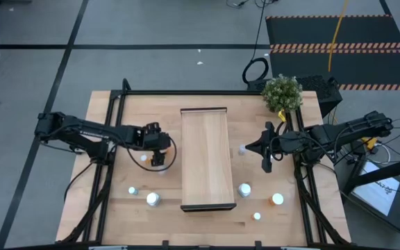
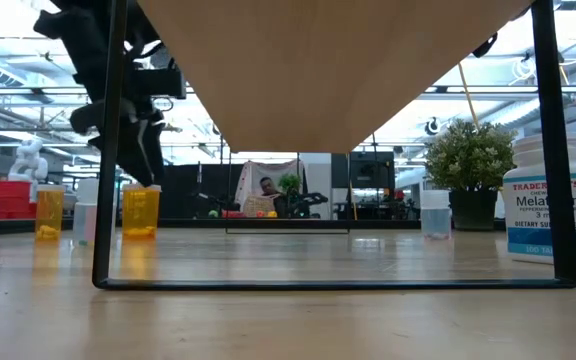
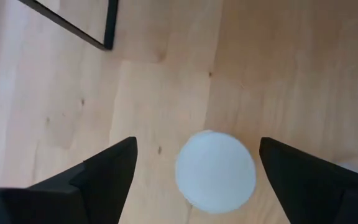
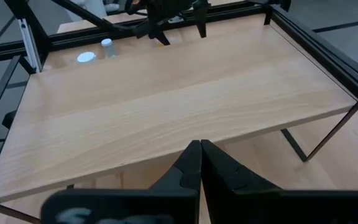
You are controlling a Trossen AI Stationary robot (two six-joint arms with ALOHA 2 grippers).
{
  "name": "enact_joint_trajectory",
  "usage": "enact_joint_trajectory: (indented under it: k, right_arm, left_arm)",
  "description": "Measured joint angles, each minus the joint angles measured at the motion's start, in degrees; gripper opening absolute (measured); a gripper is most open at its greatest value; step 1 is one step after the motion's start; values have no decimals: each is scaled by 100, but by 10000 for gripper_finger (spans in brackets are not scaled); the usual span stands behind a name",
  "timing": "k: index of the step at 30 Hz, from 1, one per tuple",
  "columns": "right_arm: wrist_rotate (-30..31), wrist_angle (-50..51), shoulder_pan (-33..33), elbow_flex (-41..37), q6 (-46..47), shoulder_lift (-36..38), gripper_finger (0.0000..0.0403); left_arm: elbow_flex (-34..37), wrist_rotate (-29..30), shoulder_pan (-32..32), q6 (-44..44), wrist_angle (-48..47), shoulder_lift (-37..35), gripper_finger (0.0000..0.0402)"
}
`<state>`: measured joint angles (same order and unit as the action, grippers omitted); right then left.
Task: Pick and place medicine bottles onto shelf by color
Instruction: Put the top large orange pill bottle on the shelf
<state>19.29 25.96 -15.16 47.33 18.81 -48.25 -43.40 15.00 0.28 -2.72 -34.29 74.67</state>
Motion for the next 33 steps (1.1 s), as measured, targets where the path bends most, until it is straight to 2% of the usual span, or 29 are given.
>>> enact_joint_trajectory:
  k: [6, 15, 23, 33]
  right_arm:
    - [-2, -2, 0, 0, 0, 0, 0]
    - [-7, -2, 0, 0, 0, 0, 0]
    - [-11, -2, 0, 0, 0, 0, 0]
    - [-13, -2, 0, 0, 0, 0, 0]
  left_arm:
    - [2, -570, 202, -44, -17, 0, 317]
    - [43, -592, 205, -107, 12, 0, 292]
    - [429, -543, 200, -204, 272, 0, 290]
    - [442, -460, 200, -179, 320, 0, 289]
